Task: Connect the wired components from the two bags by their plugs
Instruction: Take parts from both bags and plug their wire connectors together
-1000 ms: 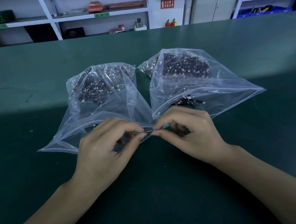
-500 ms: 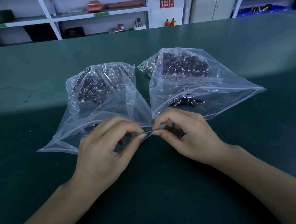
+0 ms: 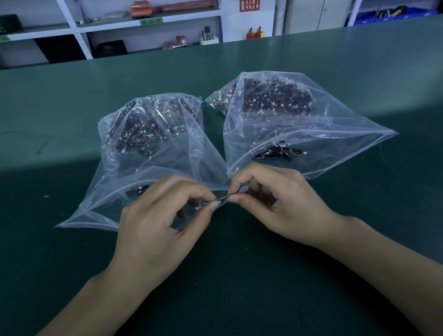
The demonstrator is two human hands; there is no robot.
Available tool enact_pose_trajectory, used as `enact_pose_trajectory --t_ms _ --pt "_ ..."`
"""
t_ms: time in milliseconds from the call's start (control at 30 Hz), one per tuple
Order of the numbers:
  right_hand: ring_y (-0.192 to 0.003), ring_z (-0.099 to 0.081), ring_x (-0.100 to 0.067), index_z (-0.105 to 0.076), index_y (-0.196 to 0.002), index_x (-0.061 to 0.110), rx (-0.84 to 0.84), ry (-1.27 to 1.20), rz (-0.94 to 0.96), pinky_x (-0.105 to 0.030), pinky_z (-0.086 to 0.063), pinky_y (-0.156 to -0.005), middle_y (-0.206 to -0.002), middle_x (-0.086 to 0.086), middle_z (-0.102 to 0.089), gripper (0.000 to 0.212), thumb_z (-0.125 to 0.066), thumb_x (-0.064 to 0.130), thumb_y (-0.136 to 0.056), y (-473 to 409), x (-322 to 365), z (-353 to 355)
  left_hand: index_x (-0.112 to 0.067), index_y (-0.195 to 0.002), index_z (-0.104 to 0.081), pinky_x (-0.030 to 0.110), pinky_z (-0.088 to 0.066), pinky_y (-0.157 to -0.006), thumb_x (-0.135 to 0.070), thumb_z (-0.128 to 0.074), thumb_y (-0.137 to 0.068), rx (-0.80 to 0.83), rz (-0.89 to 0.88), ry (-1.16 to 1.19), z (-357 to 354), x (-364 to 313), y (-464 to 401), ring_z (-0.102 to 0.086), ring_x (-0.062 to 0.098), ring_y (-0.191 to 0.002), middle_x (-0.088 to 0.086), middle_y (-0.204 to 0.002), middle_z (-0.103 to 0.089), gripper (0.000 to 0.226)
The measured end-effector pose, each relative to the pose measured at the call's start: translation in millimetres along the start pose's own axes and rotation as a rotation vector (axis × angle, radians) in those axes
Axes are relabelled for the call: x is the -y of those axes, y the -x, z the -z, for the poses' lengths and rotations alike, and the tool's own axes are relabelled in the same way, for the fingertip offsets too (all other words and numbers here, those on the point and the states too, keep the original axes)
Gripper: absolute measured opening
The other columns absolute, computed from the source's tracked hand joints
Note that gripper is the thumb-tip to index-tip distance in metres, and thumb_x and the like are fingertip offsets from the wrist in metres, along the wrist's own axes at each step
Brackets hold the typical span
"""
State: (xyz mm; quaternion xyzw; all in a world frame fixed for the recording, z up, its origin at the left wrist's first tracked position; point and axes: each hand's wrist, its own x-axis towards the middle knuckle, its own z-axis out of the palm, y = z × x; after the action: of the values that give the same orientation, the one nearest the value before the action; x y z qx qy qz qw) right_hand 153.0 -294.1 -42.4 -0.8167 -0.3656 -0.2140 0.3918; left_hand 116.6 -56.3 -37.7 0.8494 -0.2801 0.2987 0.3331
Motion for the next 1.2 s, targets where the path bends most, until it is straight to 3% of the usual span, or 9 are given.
enact_pose_trajectory --t_ms 233,367,433,533,667,833,1000,1200 --pt "-0.063 -0.047 -0.002 -0.063 -0.104 0.027 0.044 0.048 0.000 -0.011 -0.033 -0.063 -0.090 0.042 -0.051 0.007 -0.070 0.028 -0.103 1 -5 2 -0.019 -0.098 -0.076 0.038 -0.056 -0.068 -0.030 -0.074 -0.101 0.016 -0.014 -0.015 -1 2 1 -0.067 0.012 -0.088 -0.015 -0.099 -0.068 0.012" --pt "-0.066 -0.051 0.003 -0.067 -0.102 0.027 -0.016 0.114 -0.015 -0.011 -0.036 -0.064 -0.089 0.042 -0.053 0.006 -0.073 0.026 -0.100 -1 -18 13 -0.031 -0.108 -0.071 0.035 -0.057 -0.065 -0.039 -0.076 -0.097 0.016 0.071 0.009 0 -1 -1 -0.067 0.010 -0.087 -0.018 -0.099 -0.065 0.014" --pt "-0.065 -0.056 -0.004 -0.071 -0.100 0.026 -0.053 0.159 -0.046 -0.018 -0.045 -0.062 -0.087 0.035 -0.058 0.004 -0.075 0.026 -0.099 -2 -31 23 -0.028 -0.095 -0.071 0.032 -0.051 -0.060 -0.041 -0.072 -0.100 0.036 0.059 -0.020 2 0 -1 -0.062 0.009 -0.076 -0.018 -0.088 -0.063 0.014" --pt "-0.065 -0.057 -0.009 -0.078 -0.097 0.025 -0.120 0.280 -0.157 -0.036 -0.054 -0.062 -0.086 0.023 -0.066 0.005 -0.078 0.030 -0.095 -2 -48 33 -0.020 -0.070 -0.065 0.035 -0.045 -0.054 -0.041 -0.067 -0.103 0.071 0.051 -0.073 2 1 -1 -0.052 0.008 -0.062 -0.016 -0.067 -0.053 0.039" --pt "-0.066 -0.060 -0.005 -0.081 -0.094 0.029 -0.251 0.379 -0.312 -0.037 -0.057 -0.066 -0.082 0.017 -0.072 0.001 -0.082 0.029 -0.093 -2 -59 40 -0.019 -0.063 -0.058 0.037 -0.044 -0.051 -0.043 -0.064 -0.102 0.089 0.074 -0.121 2 0 -1 -0.046 0.006 -0.059 -0.014 -0.060 -0.045 0.047" --pt "-0.063 -0.052 0.005 -0.080 -0.102 0.030 -0.207 0.477 -0.459 -0.029 -0.048 -0.068 -0.080 0.017 -0.070 0.008 -0.081 0.028 -0.094 0 -65 43 -0.030 -0.078 -0.061 0.034 -0.046 -0.054 -0.043 -0.065 -0.100 0.119 0.151 -0.163 2 -1 -2 -0.053 0.008 -0.066 -0.016 -0.068 -0.052 0.026" --pt "-0.068 -0.055 0.012 -0.080 -0.099 0.033 -0.209 0.468 -0.425 -0.015 -0.036 -0.061 -0.079 0.017 -0.070 0.006 -0.076 0.032 -0.095 -1 -55 38 -0.034 -0.087 -0.062 0.025 -0.043 -0.055 -0.036 -0.067 -0.102 0.198 0.175 -0.306 4 3 -2 -0.051 0.005 -0.071 -0.018 -0.077 -0.055 0.016" --pt "-0.069 -0.052 0.000 -0.076 -0.086 0.030 -0.234 0.385 -0.326 -0.027 -0.042 -0.060 -0.068 0.017 -0.058 0.010 -0.075 0.028 -0.096 -2 -44 29 -0.040 -0.094 -0.062 0.023 -0.043 -0.058 -0.056 -0.070 -0.090 0.290 0.246 -0.318 7 5 -2 -0.055 0.000 -0.079 -0.022 -0.079 -0.055 0.018"
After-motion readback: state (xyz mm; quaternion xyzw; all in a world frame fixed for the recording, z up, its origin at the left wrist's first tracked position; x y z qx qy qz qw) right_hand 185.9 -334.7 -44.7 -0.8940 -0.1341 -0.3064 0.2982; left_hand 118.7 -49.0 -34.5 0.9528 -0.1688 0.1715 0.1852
